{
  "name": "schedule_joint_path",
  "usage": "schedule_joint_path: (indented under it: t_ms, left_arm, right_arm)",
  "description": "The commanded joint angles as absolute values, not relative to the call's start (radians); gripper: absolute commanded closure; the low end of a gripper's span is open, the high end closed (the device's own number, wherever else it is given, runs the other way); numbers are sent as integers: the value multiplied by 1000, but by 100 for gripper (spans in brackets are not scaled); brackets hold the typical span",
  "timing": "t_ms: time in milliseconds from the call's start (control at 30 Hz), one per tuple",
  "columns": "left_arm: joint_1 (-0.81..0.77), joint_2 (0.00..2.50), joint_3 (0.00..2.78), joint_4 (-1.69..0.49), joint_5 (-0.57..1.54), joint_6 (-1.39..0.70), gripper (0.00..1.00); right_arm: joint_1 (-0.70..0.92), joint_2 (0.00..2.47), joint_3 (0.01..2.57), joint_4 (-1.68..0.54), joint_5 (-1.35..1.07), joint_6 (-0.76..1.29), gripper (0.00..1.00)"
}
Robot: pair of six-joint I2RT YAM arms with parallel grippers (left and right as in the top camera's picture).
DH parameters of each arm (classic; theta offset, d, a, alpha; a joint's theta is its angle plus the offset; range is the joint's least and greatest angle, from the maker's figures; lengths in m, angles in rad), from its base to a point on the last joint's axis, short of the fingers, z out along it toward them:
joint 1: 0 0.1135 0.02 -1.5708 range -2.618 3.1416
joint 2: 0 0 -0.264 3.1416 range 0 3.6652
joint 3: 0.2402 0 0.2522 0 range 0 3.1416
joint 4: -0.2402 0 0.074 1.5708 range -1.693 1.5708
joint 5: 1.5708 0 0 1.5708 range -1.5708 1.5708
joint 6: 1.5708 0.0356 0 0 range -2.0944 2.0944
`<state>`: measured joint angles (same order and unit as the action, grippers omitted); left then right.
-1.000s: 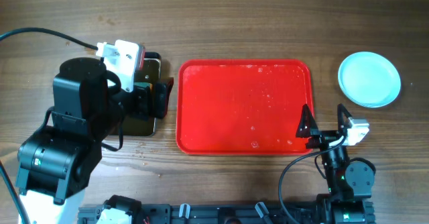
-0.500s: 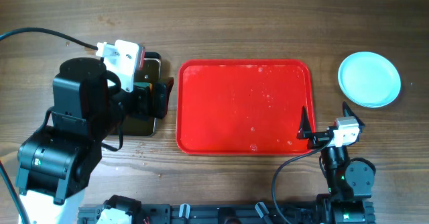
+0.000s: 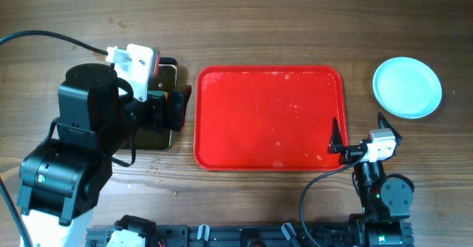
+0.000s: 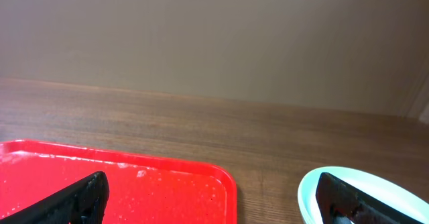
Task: Clean dirty plates on tray and stack at the side
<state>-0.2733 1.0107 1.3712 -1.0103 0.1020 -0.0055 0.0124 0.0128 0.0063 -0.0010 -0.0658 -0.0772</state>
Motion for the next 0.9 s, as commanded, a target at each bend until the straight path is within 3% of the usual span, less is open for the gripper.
schedule_joint_path:
  t_ms: [0,267,467,667,867]
  left_arm:
    - [-278,1008,1380,-1008,96,-11,0]
    - [-276,984,1378,-1007,67,-4,0]
    - [-131,801,1329,-934,75,-5,0]
    - [1,447,978,-780,97,-7,0]
    - [12,66,572,-608,116,-9,0]
  right_arm:
    - [17,4,5,1,-49,-90,0]
    - [17,4,5,1,-49,-90,0]
    - [17,4,5,1,-49,-90,0]
    - [17,4,5,1,-49,-90,0]
    - [17,4,5,2,-49,-90,0]
